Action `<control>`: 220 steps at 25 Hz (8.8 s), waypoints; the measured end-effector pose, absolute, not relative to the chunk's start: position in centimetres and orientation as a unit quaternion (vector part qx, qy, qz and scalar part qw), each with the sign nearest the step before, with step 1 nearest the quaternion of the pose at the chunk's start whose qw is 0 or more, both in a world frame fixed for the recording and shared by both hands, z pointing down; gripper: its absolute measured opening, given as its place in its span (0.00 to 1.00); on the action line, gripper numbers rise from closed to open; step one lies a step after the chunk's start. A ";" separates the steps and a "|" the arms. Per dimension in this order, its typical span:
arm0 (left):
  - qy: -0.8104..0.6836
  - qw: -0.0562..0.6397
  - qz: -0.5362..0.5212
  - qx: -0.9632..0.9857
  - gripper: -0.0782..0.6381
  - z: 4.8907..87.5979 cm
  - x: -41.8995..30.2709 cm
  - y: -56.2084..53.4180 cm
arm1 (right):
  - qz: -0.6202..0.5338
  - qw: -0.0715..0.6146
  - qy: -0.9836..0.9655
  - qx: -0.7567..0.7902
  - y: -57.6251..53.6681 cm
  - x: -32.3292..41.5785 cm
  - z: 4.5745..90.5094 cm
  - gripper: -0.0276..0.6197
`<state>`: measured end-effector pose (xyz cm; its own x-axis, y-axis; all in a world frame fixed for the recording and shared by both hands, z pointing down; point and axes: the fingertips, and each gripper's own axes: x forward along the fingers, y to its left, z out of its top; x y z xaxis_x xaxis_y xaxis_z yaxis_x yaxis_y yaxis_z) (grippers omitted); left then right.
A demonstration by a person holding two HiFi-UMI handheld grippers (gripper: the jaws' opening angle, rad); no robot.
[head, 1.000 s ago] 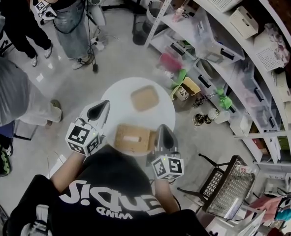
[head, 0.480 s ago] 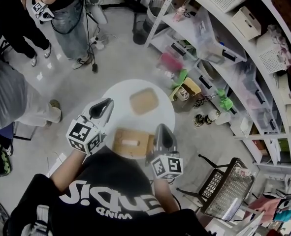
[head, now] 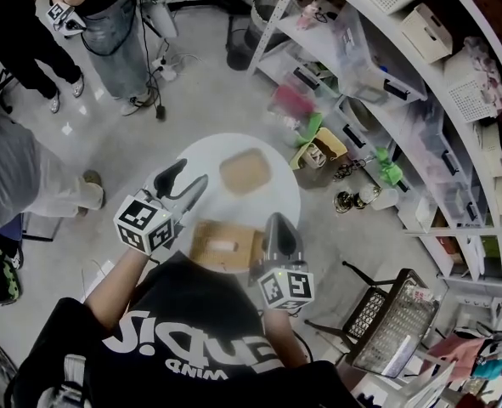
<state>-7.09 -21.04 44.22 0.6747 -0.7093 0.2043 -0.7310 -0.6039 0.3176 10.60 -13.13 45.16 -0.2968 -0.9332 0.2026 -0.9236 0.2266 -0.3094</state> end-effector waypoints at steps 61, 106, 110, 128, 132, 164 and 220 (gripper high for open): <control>-0.309 0.407 0.190 0.838 0.47 73.2 0.7 -31.4 | -0.266 -0.045 0.719 -0.640 -15.2 16.1 54.1 0.03; -0.345 0.434 0.133 0.821 0.18 68.9 0.4 -30.5 | -0.259 -0.030 0.727 -0.635 -13.4 16.9 51.9 0.03; -0.339 0.432 0.125 0.826 0.17 67.9 1.0 -29.8 | -0.251 -0.026 0.731 -0.633 -12.6 17.3 51.6 0.03; -0.360 0.328 0.093 0.869 0.17 57.2 3.2 -28.2 | -0.219 0.006 0.751 -0.623 -9.4 18.6 48.1 0.03; -0.372 0.280 0.081 0.881 0.17 52.6 3.0 -26.9 | -0.207 0.013 0.758 -0.619 -8.6 18.4 47.2 0.03; -0.496 0.147 -0.007 0.856 0.17 40.6 -4.5 -4.2 | -0.181 0.002 0.830 -0.528 -1.4 15.8 44.9 0.03; -0.503 0.141 -0.007 0.853 0.17 43.1 -14.0 9.9 | -0.153 -0.007 0.824 -0.546 12.1 5.3 45.3 0.03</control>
<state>-13.99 9.87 43.14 0.4939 -0.8598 0.1299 -0.8557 -0.4541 0.2481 5.32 12.07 45.28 -0.4032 -0.8977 0.1780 -0.9018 0.3566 -0.2442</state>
